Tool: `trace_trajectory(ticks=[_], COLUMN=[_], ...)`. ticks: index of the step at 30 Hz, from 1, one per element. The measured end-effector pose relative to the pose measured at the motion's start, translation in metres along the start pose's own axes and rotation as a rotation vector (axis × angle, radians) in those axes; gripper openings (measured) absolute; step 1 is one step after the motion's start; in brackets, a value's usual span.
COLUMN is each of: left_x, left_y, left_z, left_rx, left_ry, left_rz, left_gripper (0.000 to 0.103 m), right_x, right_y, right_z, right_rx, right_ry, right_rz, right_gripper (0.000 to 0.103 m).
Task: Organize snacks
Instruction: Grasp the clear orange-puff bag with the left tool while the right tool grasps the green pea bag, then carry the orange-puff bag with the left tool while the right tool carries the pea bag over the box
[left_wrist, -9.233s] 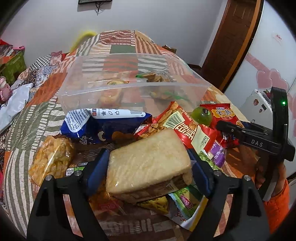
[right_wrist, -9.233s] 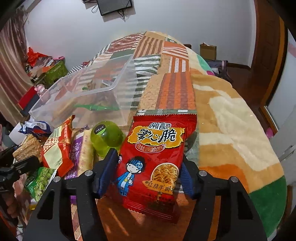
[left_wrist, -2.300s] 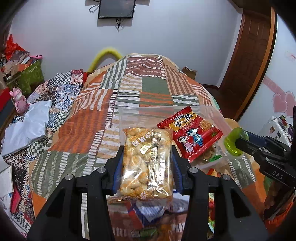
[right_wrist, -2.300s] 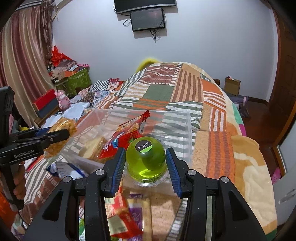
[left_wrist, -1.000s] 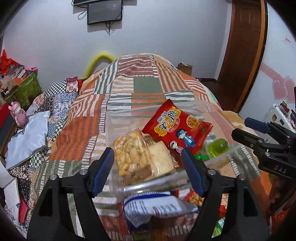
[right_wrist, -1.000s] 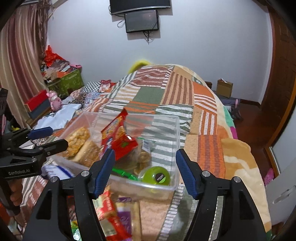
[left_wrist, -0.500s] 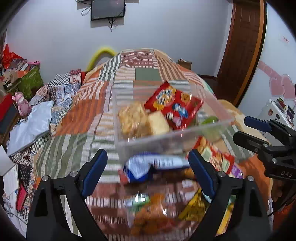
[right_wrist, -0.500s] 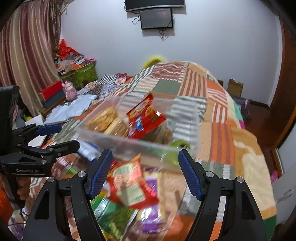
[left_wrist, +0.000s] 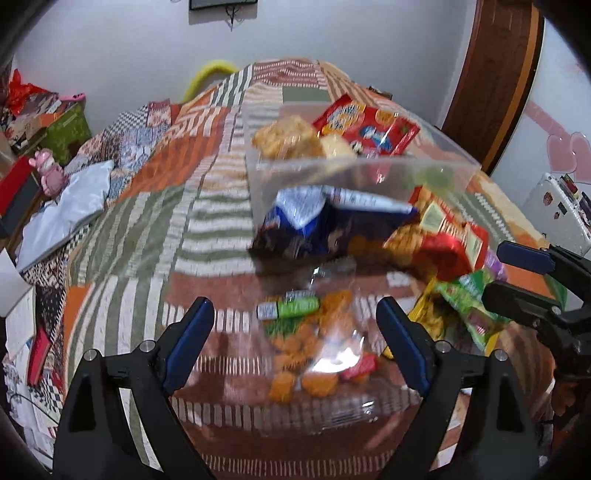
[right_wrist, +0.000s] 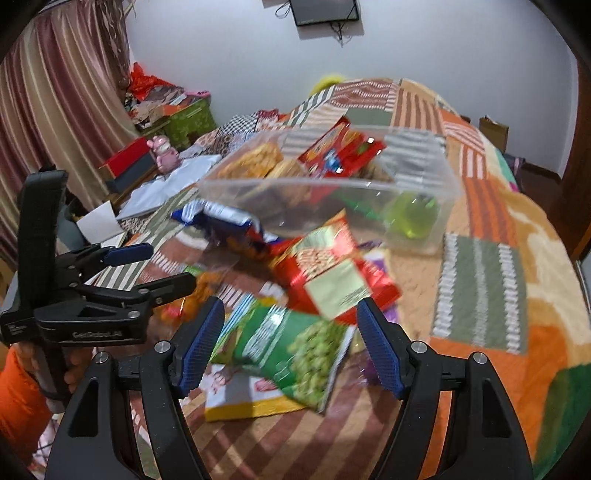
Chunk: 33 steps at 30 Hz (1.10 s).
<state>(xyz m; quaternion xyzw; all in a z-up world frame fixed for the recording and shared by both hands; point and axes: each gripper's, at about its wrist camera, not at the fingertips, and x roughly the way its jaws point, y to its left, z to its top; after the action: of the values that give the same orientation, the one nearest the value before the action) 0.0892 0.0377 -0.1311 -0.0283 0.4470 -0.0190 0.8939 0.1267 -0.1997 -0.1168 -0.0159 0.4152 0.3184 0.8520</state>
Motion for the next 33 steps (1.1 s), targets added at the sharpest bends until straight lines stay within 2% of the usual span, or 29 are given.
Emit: trace_trajectory(ticks=[3, 7, 12, 16, 20, 24, 30, 33], left_x=[0.006, 0.012, 0.026, 0.033, 0.031, 0.026, 0.016, 0.005], left_y=[0.003, 0.007, 0.015, 0.013, 0.004, 0.002, 0.007, 0.008], left_z=[-0.007, -0.013, -0.013, -0.015, -0.016, -0.018, -0.019, -0.02], left_rx=[-0.007, -0.028, -0.079, -0.08, -0.038, -0.027, -0.047, -0.045], left_ry=[0.022, 0.042, 0.1, 0.095, 0.068, 0.053, 0.038, 0.012], left_rz=[-0.005, -0.032, -0.09, -0.065, -0.05, -0.041, -0.043, -0.029], left_gripper=[0.09, 0.09, 0.09, 0.089, 0.068, 0.06, 0.059, 0.058], right_x=[0.008, 0.013, 0.016, 0.017, 0.014, 0.011, 0.007, 0.001], right_y=[0.007, 0.008, 0.008, 0.003, -0.001, -0.005, -0.008, -0.008], right_z=[-0.006, -0.011, -0.015, -0.017, -0.016, -0.016, -0.014, -0.011], right_rx=[-0.016, -0.016, -0.023, -0.005, 0.008, 0.011, 0.016, 0.014], right_ry=[0.029, 0.034, 0.036, 0.035, 0.026, 0.025, 0.013, -0.002], right_rz=[-0.001, -0.006, -0.017, -0.009, 0.003, 0.012, 0.023, 0.025], right_gripper=[0.071, 0.08, 0.081, 0.08, 0.071, 0.065, 0.056, 0.045])
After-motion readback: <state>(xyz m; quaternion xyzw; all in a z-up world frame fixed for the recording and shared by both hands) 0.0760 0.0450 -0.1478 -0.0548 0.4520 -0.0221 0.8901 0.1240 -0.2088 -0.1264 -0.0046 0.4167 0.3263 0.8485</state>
